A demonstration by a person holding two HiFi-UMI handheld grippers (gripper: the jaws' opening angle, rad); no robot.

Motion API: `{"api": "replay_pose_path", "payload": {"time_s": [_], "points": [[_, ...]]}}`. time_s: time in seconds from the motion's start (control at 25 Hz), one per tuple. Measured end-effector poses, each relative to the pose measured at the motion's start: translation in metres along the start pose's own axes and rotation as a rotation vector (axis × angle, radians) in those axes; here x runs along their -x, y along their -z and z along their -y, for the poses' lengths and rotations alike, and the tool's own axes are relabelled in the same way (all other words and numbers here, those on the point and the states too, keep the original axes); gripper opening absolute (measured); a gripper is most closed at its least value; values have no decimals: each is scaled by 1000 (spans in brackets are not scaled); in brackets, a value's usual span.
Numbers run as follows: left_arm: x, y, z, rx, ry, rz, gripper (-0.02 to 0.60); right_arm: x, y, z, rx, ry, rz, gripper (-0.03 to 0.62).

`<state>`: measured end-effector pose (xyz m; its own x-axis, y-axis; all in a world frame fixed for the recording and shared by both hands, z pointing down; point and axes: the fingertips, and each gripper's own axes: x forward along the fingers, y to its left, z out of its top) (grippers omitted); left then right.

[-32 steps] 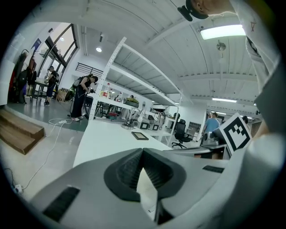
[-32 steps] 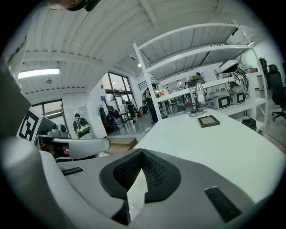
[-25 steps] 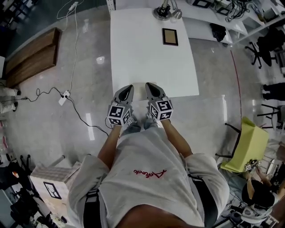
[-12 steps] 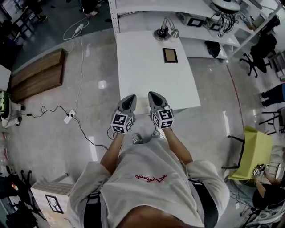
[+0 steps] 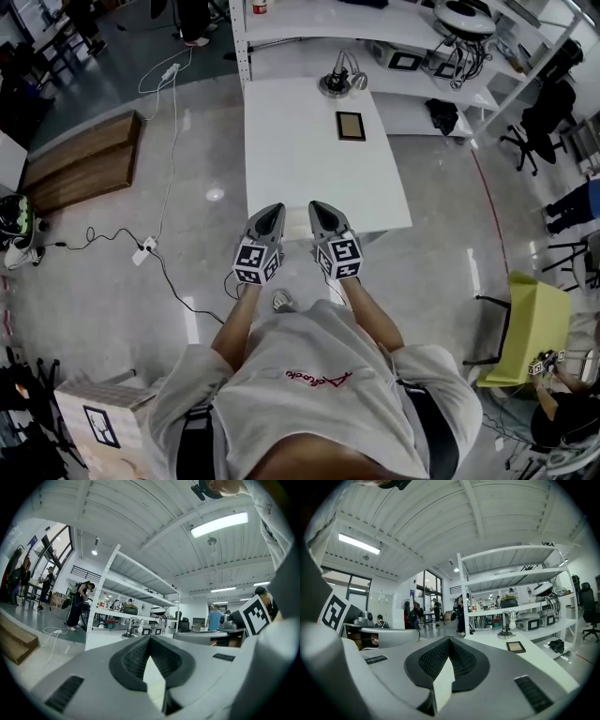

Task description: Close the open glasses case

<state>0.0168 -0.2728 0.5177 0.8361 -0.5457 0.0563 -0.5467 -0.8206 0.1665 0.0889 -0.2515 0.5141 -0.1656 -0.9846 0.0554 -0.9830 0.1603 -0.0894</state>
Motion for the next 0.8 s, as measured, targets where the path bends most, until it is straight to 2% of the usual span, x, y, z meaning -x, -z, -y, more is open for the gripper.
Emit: {"api": "replay_pose_path", "payload": {"time_s": [0.28,0.8], "points": [[21,11,47,7,-12,1,9,53,6,-3,6,1,-13,17],[95,43,105,16,-49,-32,9,142,33,-36,-39,14,-29,17]]}}
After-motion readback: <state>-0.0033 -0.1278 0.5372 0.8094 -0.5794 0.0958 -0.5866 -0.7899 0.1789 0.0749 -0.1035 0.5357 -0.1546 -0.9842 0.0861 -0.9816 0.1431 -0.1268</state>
